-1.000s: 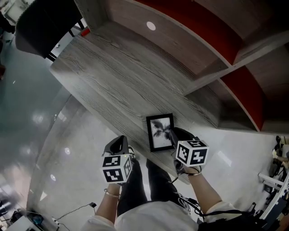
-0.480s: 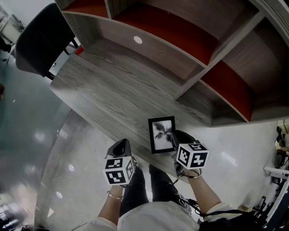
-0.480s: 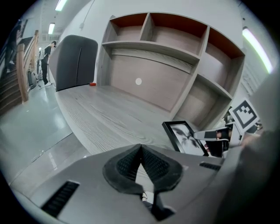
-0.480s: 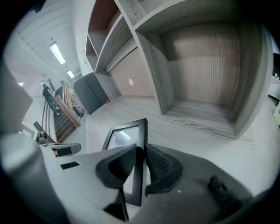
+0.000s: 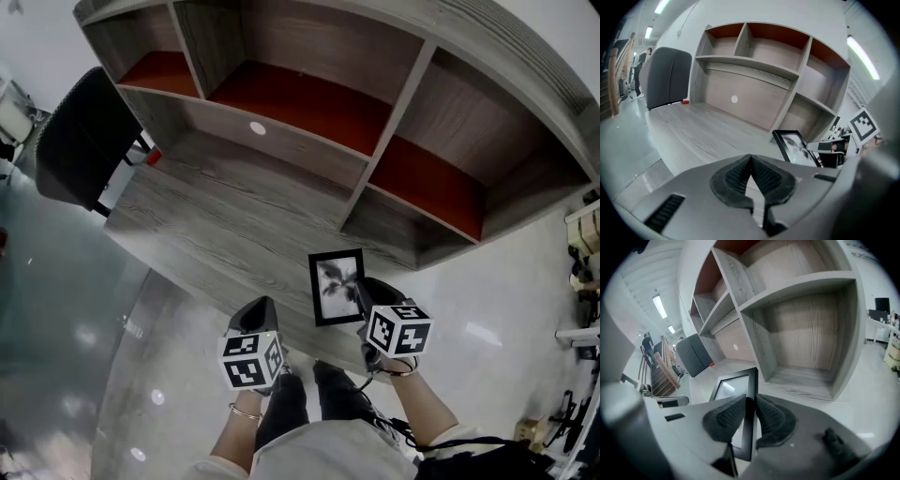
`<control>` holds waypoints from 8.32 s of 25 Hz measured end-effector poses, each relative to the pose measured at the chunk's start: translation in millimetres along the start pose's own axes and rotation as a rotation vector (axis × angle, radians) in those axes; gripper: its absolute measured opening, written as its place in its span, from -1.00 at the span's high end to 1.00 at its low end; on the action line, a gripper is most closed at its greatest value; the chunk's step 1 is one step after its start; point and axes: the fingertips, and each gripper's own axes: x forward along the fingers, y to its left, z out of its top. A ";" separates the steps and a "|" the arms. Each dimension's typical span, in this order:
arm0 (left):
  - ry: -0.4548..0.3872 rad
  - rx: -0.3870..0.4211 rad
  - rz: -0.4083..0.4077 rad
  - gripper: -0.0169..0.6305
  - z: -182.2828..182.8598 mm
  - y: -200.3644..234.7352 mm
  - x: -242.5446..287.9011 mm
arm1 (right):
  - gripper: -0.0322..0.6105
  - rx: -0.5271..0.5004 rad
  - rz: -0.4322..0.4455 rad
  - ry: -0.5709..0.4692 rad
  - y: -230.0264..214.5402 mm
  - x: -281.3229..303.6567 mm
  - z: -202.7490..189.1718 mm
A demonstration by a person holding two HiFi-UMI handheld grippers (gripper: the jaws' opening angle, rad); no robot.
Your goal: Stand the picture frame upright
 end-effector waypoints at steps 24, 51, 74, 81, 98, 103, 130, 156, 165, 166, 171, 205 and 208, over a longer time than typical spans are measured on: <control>-0.220 0.247 -0.165 0.91 134.6 -67.6 -37.3 | 0.64 0.051 -0.179 -0.341 -21.6 -133.3 90.4; -0.454 0.365 -0.356 0.91 276.3 -156.5 -96.0 | 0.64 -0.003 -0.312 -0.678 -13.5 -257.0 202.0; -0.585 0.442 -0.434 0.91 356.8 -195.7 -151.0 | 0.64 -0.083 -0.330 -0.957 22.4 -345.4 301.7; -0.611 0.467 -0.446 0.91 381.2 -203.2 -162.9 | 0.64 -0.126 -0.356 -1.001 27.9 -359.4 330.7; -0.654 0.484 -0.457 0.91 450.4 -223.2 -169.1 | 0.64 -0.095 -0.426 -1.120 11.6 -381.3 411.2; -0.676 0.492 -0.460 0.91 468.5 -223.8 -175.1 | 0.64 -0.104 -0.451 -1.124 10.7 -377.9 433.2; -0.695 0.490 -0.537 0.91 491.6 -217.3 -150.0 | 0.64 -0.085 -0.560 -0.961 -19.1 -324.2 482.3; -0.660 0.423 -0.531 0.91 475.7 -200.1 -130.8 | 0.63 -0.146 -0.523 -0.817 -17.0 -303.9 484.8; -0.651 0.429 -0.537 0.91 469.2 -210.2 -130.3 | 0.63 -0.135 -0.506 -0.872 -14.1 -315.2 482.0; -0.650 0.431 -0.537 0.91 468.2 -211.3 -130.3 | 0.63 -0.137 -0.503 -0.876 -12.8 -316.2 481.6; -0.650 0.434 -0.537 0.91 465.6 -213.3 -134.8 | 0.63 -0.135 -0.496 -0.903 -8.0 -323.8 480.2; -0.510 0.337 -0.516 0.91 335.4 -160.6 -137.9 | 0.71 -0.065 -0.427 -0.867 14.9 -315.4 317.7; -0.499 0.322 -0.518 0.91 320.6 -162.0 -134.9 | 0.74 -0.070 -0.425 -0.852 14.4 -315.1 298.0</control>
